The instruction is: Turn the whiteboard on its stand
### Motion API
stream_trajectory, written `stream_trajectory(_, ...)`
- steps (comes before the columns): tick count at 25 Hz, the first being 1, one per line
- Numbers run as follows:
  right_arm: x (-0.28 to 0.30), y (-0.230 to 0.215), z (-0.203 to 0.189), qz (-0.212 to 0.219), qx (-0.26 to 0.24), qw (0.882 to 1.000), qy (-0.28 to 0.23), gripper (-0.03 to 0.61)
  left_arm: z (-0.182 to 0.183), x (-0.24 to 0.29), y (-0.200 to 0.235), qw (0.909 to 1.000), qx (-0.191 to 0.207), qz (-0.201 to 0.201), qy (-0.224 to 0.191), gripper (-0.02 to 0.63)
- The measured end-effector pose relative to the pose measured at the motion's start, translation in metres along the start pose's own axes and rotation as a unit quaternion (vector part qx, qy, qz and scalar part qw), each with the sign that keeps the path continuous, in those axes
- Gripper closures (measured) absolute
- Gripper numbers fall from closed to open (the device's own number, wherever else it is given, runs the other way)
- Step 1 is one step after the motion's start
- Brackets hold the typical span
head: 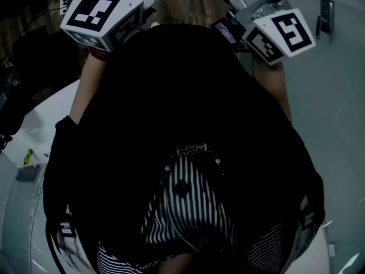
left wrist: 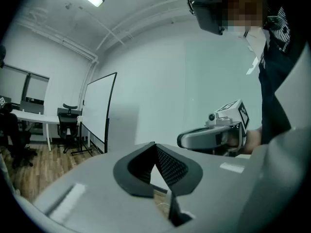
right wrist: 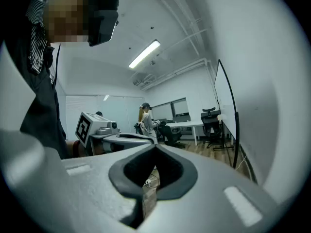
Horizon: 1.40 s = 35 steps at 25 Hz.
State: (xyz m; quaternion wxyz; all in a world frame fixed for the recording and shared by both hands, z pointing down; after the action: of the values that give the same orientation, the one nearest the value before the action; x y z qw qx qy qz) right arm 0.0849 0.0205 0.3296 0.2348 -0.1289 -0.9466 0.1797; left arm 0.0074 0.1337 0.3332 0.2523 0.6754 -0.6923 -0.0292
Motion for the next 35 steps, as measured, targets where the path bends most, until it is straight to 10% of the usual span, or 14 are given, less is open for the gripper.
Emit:
stream_trajectory(20, 0.0, -0.011, 0.008, 0.021, 0.031, 0.999, 0.03, 0.578, 0.005, 0.002, -0.005, 0.9995, -0.029, 0.013, -0.005, 0.62)
stream_trajectory(25, -0.021, -0.046, -0.004, -0.006, -0.051, 0.998, 0.038, 0.578, -0.006, 0.024, -0.027, 0.9999, -0.013, -0.004, 0.006, 0.618)
stream_trajectory(35, 0.006, -0.039, 0.001, 0.012, 0.014, 1.0, 0.005, 0.578, -0.013, 0.012, -0.001, 0.9998, -0.016, -0.005, -0.004, 0.618)
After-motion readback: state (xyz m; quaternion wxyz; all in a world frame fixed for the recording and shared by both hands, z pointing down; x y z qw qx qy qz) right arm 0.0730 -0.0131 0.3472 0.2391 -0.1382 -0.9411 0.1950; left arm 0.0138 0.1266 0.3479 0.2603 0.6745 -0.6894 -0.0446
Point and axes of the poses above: the fingertips, and each gripper's own axes: x forward along the fingers, y to its left, z out of its top, the point moved 6 cm from there along -x, backward along the fingers, and after that the axes turned 12 degrees about -z, right-handed, at the moved point
